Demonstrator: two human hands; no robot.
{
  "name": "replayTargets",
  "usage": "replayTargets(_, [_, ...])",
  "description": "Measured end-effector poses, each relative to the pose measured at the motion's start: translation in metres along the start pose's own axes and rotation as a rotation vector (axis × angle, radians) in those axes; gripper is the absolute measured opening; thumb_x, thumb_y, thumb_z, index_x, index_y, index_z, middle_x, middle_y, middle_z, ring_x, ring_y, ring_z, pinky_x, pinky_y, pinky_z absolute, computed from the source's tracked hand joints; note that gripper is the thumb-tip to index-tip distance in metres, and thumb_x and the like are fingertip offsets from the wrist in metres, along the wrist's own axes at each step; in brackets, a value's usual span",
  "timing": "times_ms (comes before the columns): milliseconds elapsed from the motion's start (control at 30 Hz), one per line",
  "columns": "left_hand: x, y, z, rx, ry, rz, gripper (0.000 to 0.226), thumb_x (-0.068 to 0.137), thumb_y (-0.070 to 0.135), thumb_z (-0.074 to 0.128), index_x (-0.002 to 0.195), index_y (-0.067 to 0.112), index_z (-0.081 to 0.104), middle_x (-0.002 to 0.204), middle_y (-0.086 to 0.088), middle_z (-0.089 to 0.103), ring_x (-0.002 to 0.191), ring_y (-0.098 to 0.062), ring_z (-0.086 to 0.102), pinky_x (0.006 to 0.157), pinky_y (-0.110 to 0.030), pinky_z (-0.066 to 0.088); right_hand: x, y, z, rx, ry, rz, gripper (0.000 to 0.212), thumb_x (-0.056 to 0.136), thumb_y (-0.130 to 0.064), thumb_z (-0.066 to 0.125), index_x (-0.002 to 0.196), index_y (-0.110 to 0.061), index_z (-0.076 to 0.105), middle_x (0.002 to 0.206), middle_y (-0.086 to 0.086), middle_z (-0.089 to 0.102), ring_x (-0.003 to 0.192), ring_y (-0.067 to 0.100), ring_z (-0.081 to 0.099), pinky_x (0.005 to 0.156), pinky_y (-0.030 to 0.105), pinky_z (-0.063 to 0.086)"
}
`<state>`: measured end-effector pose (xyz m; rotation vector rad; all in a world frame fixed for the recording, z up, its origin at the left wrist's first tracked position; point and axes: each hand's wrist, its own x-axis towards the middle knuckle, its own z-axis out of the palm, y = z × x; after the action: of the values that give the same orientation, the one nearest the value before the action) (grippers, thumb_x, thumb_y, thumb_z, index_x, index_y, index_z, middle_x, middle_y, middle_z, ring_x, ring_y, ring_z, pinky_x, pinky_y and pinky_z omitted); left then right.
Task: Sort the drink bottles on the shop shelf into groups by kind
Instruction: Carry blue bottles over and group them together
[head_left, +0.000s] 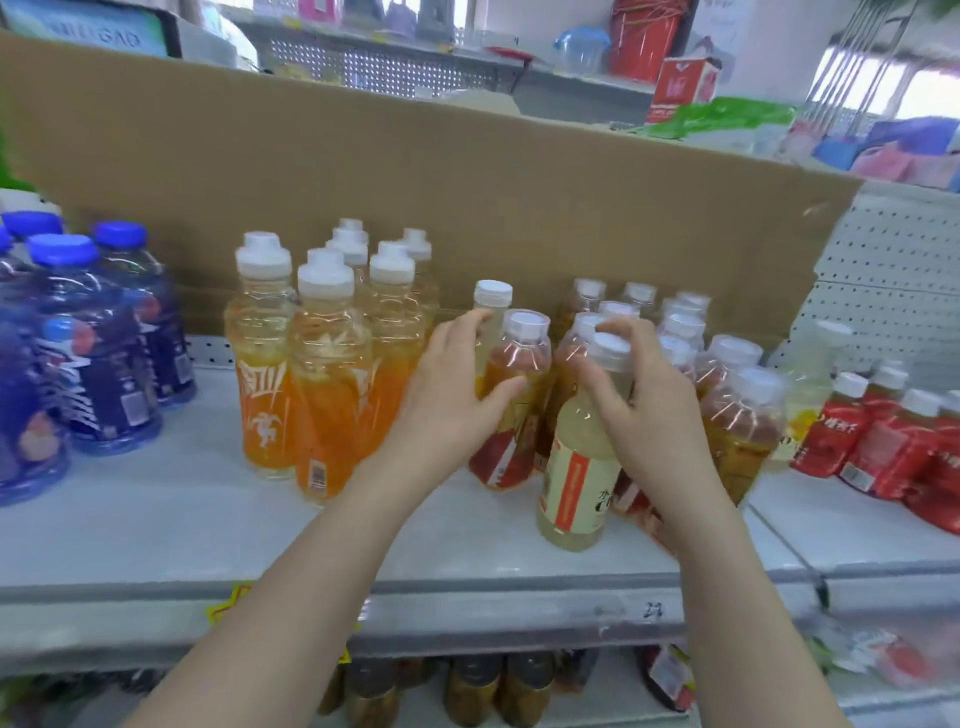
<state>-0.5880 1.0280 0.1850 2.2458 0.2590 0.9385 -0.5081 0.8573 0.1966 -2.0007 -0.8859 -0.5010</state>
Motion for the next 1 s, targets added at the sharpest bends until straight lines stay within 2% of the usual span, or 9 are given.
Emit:
replayTargets(67, [0.015, 0.0, 0.024, -0.026, -0.018, -0.051, 0.079, 0.083, 0.044, 0.075, 0.148, 0.029, 0.032, 0.141, 0.004, 0.048, 0.128, -0.015, 0.049, 0.108, -0.041, 0.044, -0.003, 0.006, -0.007, 0.041, 0.0, -0.007, 0.036, 0.097, -0.045, 0.059, 0.128, -0.031, 0.049, 0.097, -0.015, 0.061, 0.081, 0.005, 0.055, 0.071, 0.027, 0.041])
replayTargets(167, [0.023, -0.003, 0.043, -0.036, 0.016, -0.076, 0.077, 0.075, 0.052, 0.076, 0.139, 0.038, 0.037, 0.133, 0.01, 0.057, 0.123, -0.015, 0.055, 0.104, -0.043, 0.047, -0.008, 0.011, -0.01, 0.119, -0.022, 0.001, 0.045, 0.093, -0.046, 0.062, 0.133, -0.035, 0.045, 0.114, -0.013, 0.063, 0.099, 0.01, 0.063, 0.085, 0.037, 0.053])
replayTargets(367, [0.011, 0.001, 0.033, 0.008, -0.011, -0.089, 0.069, 0.083, 0.043, 0.074, 0.141, 0.037, 0.037, 0.133, 0.012, 0.058, 0.121, -0.011, 0.056, 0.103, -0.039, 0.048, -0.014, 0.018, -0.005, 0.203, -0.075, 0.021, 0.056, 0.093, -0.048, 0.057, 0.141, -0.046, 0.027, 0.112, -0.008, 0.068, 0.096, 0.017, 0.069, 0.088, 0.046, 0.056])
replayTargets(533, [-0.005, 0.004, 0.019, -0.005, 0.001, -0.069, 0.067, 0.082, 0.04, 0.076, 0.138, 0.038, 0.039, 0.129, 0.015, 0.059, 0.117, -0.007, 0.058, 0.1, -0.034, 0.049, -0.03, 0.022, 0.011, 0.288, -0.078, 0.146, 0.07, 0.086, -0.054, 0.063, 0.144, -0.043, 0.027, 0.13, -0.014, 0.058, 0.116, 0.008, 0.061, 0.098, 0.041, 0.053])
replayTargets(667, [-0.004, 0.005, 0.026, -0.049, -0.039, -0.036, 0.067, 0.079, 0.046, 0.074, 0.136, 0.041, 0.041, 0.125, 0.019, 0.062, 0.114, -0.003, 0.06, 0.098, -0.035, 0.05, -0.052, 0.025, 0.013, 0.252, -0.018, 0.198, 0.06, 0.086, -0.051, 0.066, 0.138, -0.034, 0.04, 0.123, -0.016, 0.056, 0.11, 0.001, 0.057, 0.089, 0.022, 0.05])
replayTargets(767, [-0.001, 0.014, 0.04, -0.116, -0.097, -0.001, 0.06, 0.08, 0.041, 0.076, 0.13, 0.045, 0.043, 0.117, 0.027, 0.062, 0.109, 0.012, 0.056, 0.093, -0.02, 0.046, -0.062, 0.027, 0.008, 0.19, 0.058, 0.196, 0.063, 0.086, -0.051, 0.065, 0.139, -0.027, 0.041, 0.123, -0.01, 0.056, 0.111, 0.008, 0.057, 0.09, 0.026, 0.049])
replayTargets(800, [0.0, 0.017, 0.045, -0.129, -0.11, 0.015, 0.06, 0.081, 0.039, 0.077, 0.131, 0.044, 0.044, 0.118, 0.027, 0.062, 0.109, 0.012, 0.056, 0.094, -0.02, 0.046, -0.064, 0.027, 0.006, 0.174, 0.066, 0.203, 0.067, 0.085, -0.053, 0.066, 0.141, -0.027, 0.04, 0.125, -0.01, 0.055, 0.114, 0.008, 0.056, 0.093, 0.029, 0.05])
replayTargets(900, [0.002, 0.021, 0.054, -0.159, -0.091, 0.071, 0.05, 0.09, 0.055, 0.059, 0.136, 0.039, 0.048, 0.126, 0.019, 0.061, 0.117, -0.001, 0.056, 0.102, -0.037, 0.047, -0.066, 0.031, 0.002, 0.12, 0.013, 0.22, 0.074, 0.082, -0.059, 0.067, 0.144, -0.036, 0.036, 0.131, -0.016, 0.054, 0.119, 0.004, 0.054, 0.099, 0.031, 0.049])
replayTargets(1000, [0.011, 0.009, 0.053, -0.195, 0.181, 0.017, 0.065, 0.095, 0.065, 0.034, 0.147, 0.026, 0.042, 0.146, 0.006, 0.047, 0.135, -0.012, 0.042, 0.113, -0.037, 0.034, -0.069, 0.029, 0.0, 0.125, -0.038, 0.261, 0.076, 0.083, -0.056, 0.07, 0.146, -0.041, 0.03, 0.133, -0.018, 0.053, 0.119, 0.003, 0.054, 0.1, 0.032, 0.048])
